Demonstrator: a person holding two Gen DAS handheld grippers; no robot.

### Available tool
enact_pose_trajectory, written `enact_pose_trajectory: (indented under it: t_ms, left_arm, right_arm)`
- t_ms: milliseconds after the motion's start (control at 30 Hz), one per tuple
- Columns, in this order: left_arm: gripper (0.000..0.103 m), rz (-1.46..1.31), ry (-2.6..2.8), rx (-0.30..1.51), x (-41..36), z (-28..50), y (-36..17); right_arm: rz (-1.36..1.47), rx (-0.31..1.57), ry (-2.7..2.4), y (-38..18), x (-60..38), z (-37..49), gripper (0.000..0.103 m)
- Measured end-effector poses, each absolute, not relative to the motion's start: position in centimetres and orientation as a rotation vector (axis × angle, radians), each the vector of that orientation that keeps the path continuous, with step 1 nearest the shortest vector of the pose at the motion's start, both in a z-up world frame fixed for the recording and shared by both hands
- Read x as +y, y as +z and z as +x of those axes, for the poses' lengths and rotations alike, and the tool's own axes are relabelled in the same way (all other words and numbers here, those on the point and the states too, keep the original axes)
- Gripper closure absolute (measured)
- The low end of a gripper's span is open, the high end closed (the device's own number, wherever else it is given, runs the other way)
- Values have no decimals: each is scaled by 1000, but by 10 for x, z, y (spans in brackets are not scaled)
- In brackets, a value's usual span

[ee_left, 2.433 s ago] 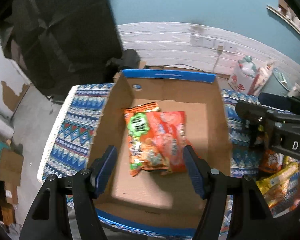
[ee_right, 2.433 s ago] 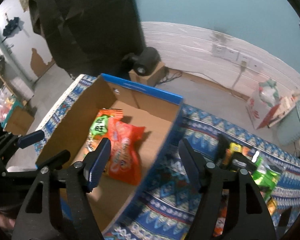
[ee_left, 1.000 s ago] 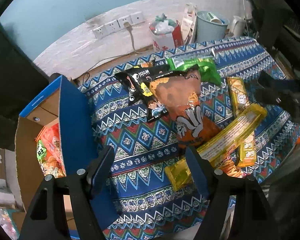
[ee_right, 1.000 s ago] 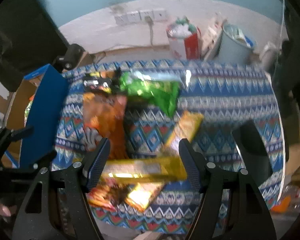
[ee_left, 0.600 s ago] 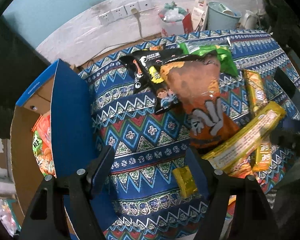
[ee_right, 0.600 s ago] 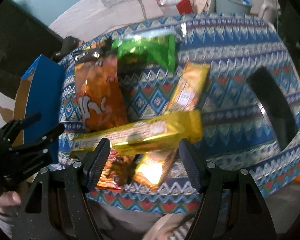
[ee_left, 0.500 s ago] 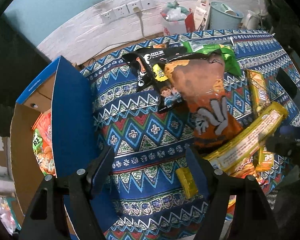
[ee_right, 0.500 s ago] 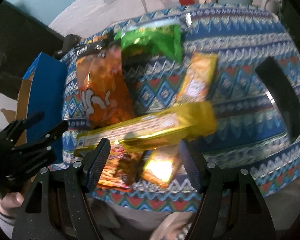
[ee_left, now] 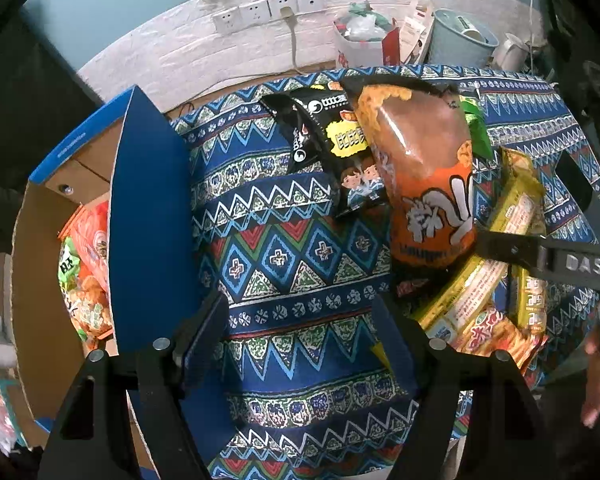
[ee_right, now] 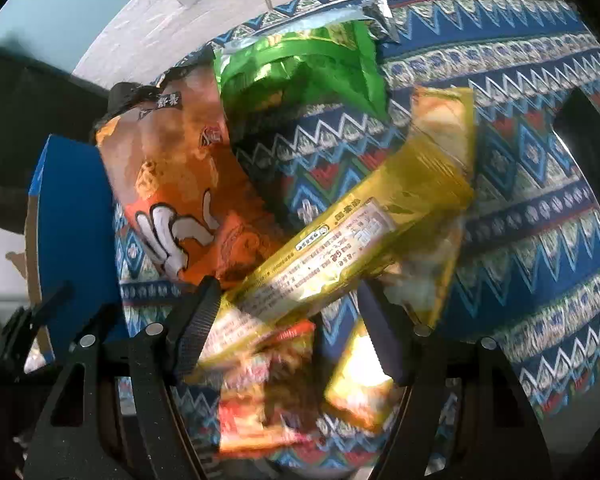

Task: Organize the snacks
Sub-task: 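Grasp the orange-black chip bag with left tool while right tool grasps yellow wafer stick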

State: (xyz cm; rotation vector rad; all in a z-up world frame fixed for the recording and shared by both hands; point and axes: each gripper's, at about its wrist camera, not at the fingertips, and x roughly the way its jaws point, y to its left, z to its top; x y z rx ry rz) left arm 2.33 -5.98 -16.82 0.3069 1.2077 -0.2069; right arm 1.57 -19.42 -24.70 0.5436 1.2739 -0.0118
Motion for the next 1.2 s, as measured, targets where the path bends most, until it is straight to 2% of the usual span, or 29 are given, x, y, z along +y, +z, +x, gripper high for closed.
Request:
enact_pose_trajectory:
  t_ms: [267,333,400,800,867,1067,1200]
  left_arm:
    - [27,285,-206,1239,-57,27,-175]
    - [27,280,-208,1247,-57,28,-176]
    - [27,278,-213,1254,-60,28,-177]
    - [27,328,-238,1263,-88,27,-180]
    - [24,328,-239,1266,-92,28,-180]
    - [23,281,-236,1277,-102,35,-180]
    - [22,207,-224,1278,-108,44,-177]
  right_arm:
    - [493,1283,-13,-263,-183,39,33]
    - [449,1272,-33,-263,-181,42,44]
    - [398,1270,-29,-262,-179,45,47]
    - [15,1242,-127,-258,-189,42,56]
    - [-9,1232,-148,-254,-199,41,57]
    - [118,1209,-114,-248,-235,32,56]
    - [239,1183,-121,-229,-270,30,39]
